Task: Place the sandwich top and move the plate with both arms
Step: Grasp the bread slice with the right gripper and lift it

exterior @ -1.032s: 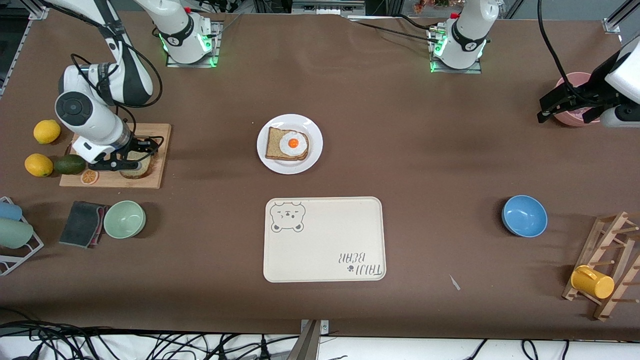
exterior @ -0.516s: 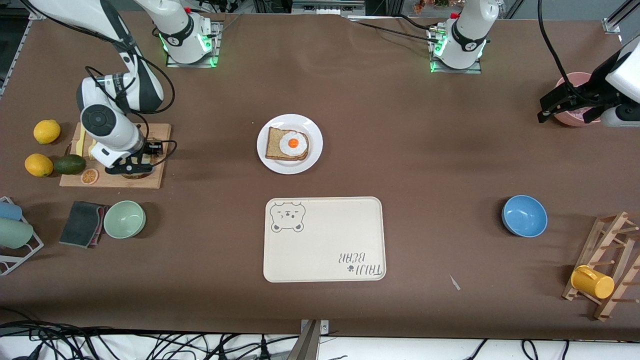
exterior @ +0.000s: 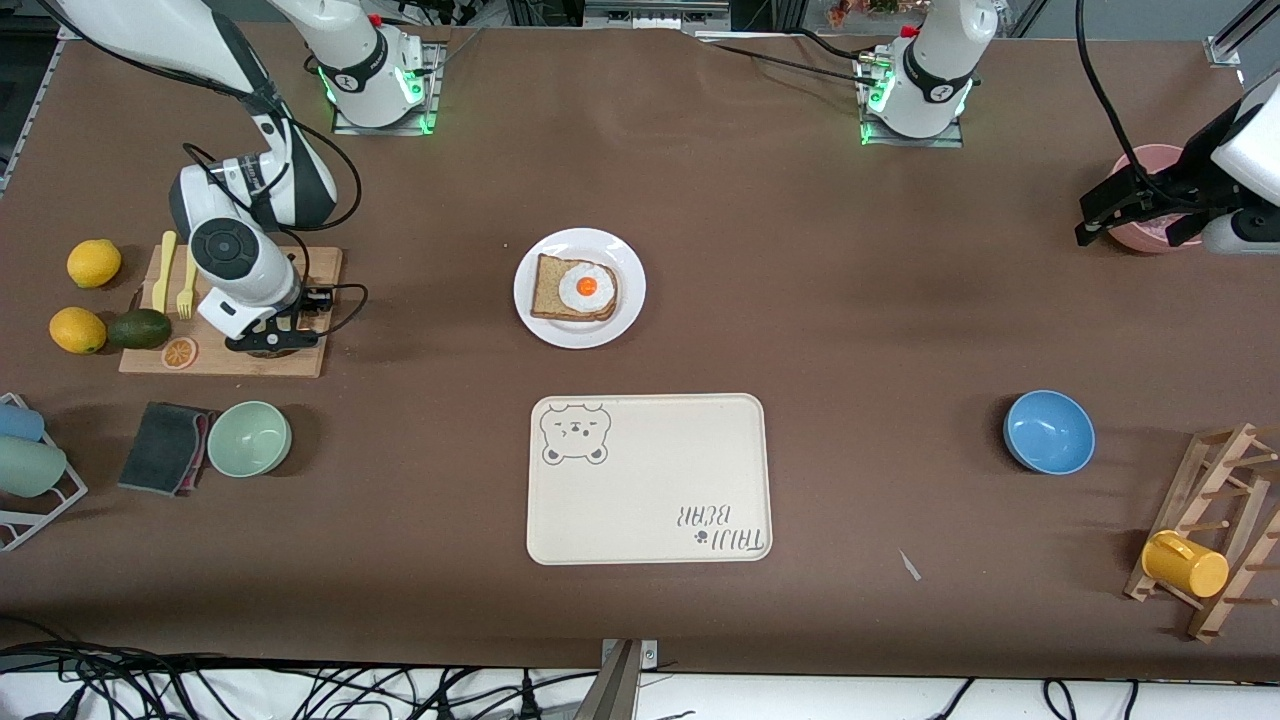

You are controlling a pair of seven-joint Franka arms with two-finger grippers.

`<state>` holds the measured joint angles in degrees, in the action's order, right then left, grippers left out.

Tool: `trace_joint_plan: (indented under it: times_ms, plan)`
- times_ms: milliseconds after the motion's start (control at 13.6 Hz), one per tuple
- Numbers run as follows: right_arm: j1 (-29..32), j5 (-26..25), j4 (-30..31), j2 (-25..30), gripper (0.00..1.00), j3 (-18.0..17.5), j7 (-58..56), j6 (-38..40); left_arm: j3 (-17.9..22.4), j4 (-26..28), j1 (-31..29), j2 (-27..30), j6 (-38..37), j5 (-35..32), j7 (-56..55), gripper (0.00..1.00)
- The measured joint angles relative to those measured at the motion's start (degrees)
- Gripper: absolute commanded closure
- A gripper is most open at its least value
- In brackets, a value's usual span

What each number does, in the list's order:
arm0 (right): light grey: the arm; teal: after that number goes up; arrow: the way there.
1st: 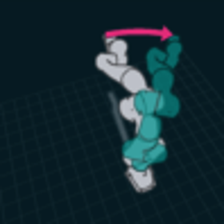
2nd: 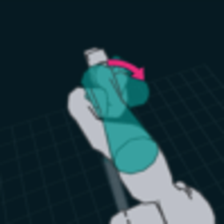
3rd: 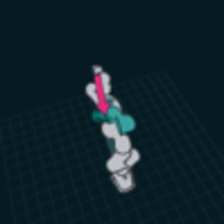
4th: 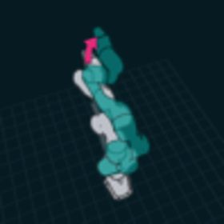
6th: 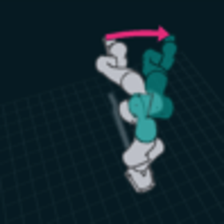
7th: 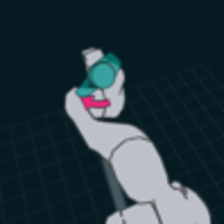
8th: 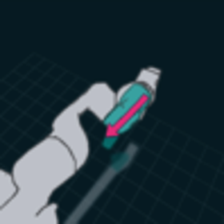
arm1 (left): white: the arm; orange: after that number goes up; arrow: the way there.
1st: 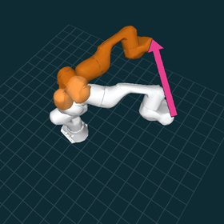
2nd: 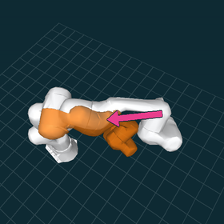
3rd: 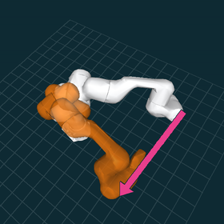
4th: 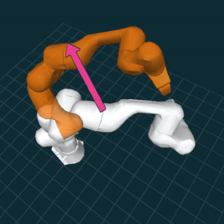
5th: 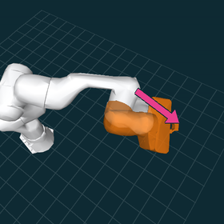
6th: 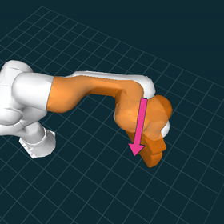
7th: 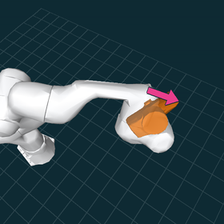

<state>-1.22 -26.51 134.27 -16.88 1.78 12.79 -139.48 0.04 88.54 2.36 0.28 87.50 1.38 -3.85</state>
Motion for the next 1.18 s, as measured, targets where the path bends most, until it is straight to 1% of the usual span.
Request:
trace_joint_plan:
  times_ms: [221,369,811,1032,1180]
  plan:
    - [0.0,-1.7,-0.1,-0.3,0.85,0.2,0.6,-0.3,0.0,0.0,0.0,0.0,0.0,0.0,0.0,0.0]
    - [0.0,-1.8,-0.2,-0.3,1.0,0.3,0.9,-0.3,0.0,0.0,0.0,0.0,0.0,0.0,0.0,0.0]
    - [0.0,-1.8,-0.7,-0.3,1.0,0.3,1.1,0.6,0.0,0.0,0.0,0.0,0.0,0.0,0.0,0.0]
    - [0.0,-1.8,-3.8,-0.7,1.0,0.3,1.2,4.7,0.0,0.0,0.0,0.0,0.0,0.0,0.0,0.0]
    - [-0.2,-1.8,-5.2,-0.9,1.0,0.2,1.2,6.0,0.0,0.0,0.0,0.0,0.0,0.0,0.0,0.0]
